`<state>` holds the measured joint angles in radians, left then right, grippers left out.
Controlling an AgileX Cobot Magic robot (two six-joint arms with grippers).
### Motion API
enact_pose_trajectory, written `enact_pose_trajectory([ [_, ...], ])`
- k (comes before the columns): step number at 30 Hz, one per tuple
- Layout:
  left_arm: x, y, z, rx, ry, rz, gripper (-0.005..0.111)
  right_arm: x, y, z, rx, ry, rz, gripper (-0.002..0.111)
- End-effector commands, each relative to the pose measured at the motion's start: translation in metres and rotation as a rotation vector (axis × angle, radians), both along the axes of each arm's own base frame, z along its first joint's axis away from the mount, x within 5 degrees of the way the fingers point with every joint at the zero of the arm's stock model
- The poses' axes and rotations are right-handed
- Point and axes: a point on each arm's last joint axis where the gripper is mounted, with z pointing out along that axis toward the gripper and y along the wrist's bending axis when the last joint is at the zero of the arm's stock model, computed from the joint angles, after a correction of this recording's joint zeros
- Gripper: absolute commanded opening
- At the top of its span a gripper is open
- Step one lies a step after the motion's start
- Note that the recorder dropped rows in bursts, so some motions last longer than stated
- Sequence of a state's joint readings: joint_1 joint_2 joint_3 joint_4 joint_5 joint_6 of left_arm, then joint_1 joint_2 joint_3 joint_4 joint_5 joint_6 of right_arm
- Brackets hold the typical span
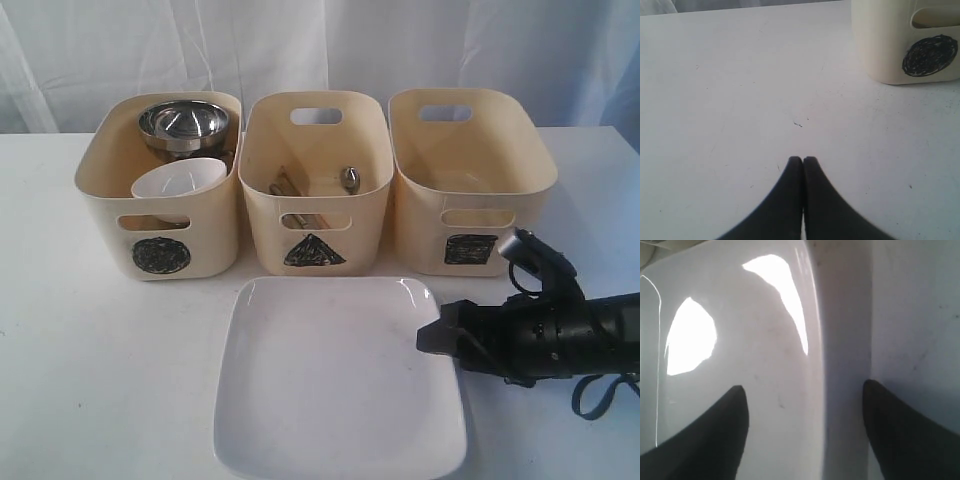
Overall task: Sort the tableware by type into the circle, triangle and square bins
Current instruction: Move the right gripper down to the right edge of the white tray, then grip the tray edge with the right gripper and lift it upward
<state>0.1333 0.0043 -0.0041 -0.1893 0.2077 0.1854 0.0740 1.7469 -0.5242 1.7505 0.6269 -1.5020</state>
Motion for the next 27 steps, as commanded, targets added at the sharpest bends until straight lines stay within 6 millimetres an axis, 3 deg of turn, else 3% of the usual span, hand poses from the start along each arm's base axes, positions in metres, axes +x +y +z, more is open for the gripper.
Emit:
enact_pose_trajectory([
  [1, 0.0, -0.001, -0.001, -0.016, 0.0, -0.005, 0.0, 0.006, 0.0, -0.008, 0.002, 0.003, 0.028, 0.062],
  [4, 0.0, -0.001, -0.001, -0.016, 0.0, -0.005, 0.0, 0.008, 0.001, -0.016, 0.002, 0.023, 0.042, 0.062],
  [10, 0.0, -0.001, -0.001, -0.016, 0.0, -0.005, 0.0, 0.009, -0.001, -0.023, -0.057, -0.002, 0.09, 0.046],
  [20, 0.0, -0.001, -0.001, -0.016, 0.0, -0.005, 0.0, 0.01, -0.001, -0.041, -0.084, 0.012, 0.144, 0.043],
  [27, 0.0, -0.001, -0.001, -0.016, 0.0, -0.005, 0.0, 0.011, -0.001, -0.049, -0.099, 0.016, 0.172, 0.022],
])
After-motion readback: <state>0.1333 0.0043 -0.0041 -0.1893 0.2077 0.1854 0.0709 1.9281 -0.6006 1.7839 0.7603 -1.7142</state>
